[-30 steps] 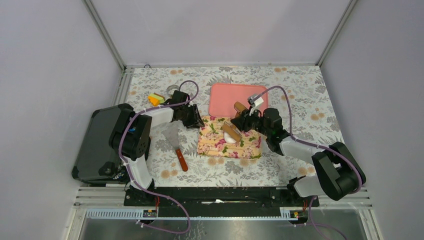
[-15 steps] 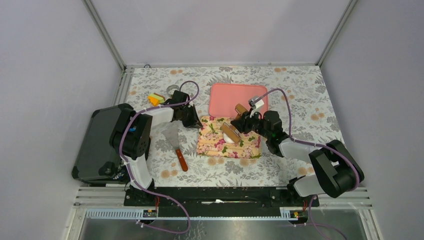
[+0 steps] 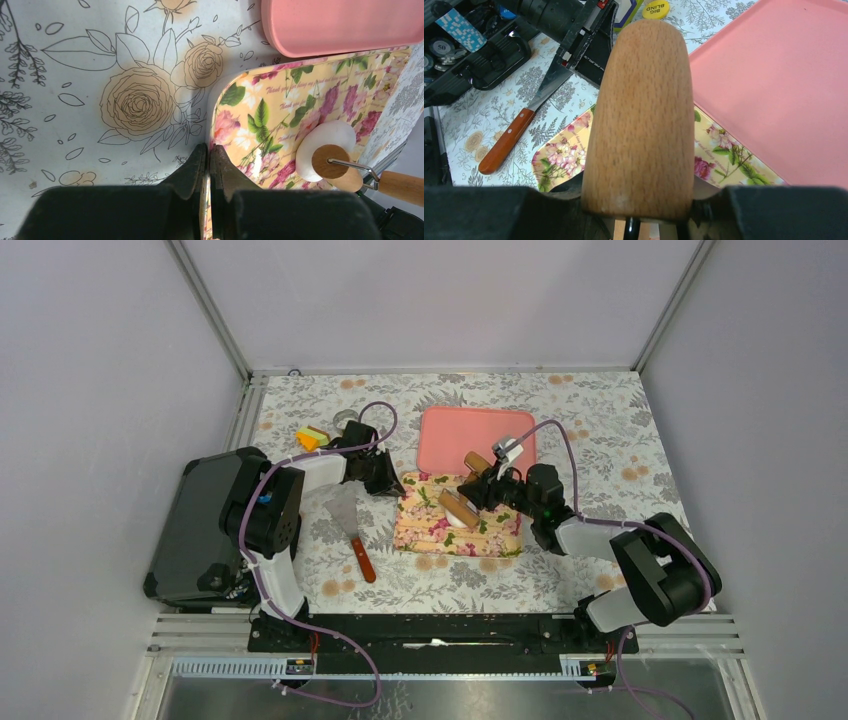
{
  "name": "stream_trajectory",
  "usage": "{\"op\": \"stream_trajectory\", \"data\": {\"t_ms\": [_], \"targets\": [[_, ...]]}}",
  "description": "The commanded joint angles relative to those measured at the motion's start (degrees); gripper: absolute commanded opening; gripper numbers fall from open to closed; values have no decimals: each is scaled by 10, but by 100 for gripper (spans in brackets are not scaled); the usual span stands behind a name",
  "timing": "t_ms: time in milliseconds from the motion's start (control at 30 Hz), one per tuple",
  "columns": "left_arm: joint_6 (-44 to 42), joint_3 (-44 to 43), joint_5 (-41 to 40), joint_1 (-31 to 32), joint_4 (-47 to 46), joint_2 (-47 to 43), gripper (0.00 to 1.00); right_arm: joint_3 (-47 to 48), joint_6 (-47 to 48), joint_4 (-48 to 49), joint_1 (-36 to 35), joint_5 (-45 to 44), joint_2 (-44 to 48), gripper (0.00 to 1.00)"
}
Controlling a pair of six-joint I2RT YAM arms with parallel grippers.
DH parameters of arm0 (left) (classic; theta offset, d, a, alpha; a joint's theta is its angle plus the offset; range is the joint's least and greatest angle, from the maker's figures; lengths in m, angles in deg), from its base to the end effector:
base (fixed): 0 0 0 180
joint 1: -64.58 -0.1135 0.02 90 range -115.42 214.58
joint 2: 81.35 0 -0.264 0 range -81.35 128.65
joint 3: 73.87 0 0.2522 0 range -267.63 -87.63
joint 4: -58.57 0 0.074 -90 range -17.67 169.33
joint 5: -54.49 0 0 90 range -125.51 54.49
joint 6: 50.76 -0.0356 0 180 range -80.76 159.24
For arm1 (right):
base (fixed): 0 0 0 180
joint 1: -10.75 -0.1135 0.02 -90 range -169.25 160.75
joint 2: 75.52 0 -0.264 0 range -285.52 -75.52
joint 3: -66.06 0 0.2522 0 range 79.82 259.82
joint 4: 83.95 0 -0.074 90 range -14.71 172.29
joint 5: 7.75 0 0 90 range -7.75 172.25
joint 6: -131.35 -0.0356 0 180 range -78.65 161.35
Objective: Roll out the dumpling wrappers from the dough
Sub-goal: Flatten out the dough on the work surface.
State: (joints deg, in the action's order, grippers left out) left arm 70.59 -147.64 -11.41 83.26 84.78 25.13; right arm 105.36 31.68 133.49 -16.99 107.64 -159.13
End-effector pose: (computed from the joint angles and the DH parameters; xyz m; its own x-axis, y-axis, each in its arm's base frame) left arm 0.3383 -0.1297 0.1392 -0.9489 -0.1805 -0.2589 -0.0019 0.8236 -0.5672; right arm 0.2376 0.1422 0.1870 -0.2383 0.0461 -0.9701 -0.7682 0.6022 0.2173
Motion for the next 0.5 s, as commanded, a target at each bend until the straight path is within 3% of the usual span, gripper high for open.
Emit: {"op": "stream_trajectory", "data": {"t_ms": [0, 467], "targets": [[-7, 13, -40, -12, 44, 28, 0, -37, 53, -109, -8, 24, -35, 0], [-8, 11, -36, -16, 46, 28, 0, -45, 114, -119, -35, 76, -42, 0]]}}
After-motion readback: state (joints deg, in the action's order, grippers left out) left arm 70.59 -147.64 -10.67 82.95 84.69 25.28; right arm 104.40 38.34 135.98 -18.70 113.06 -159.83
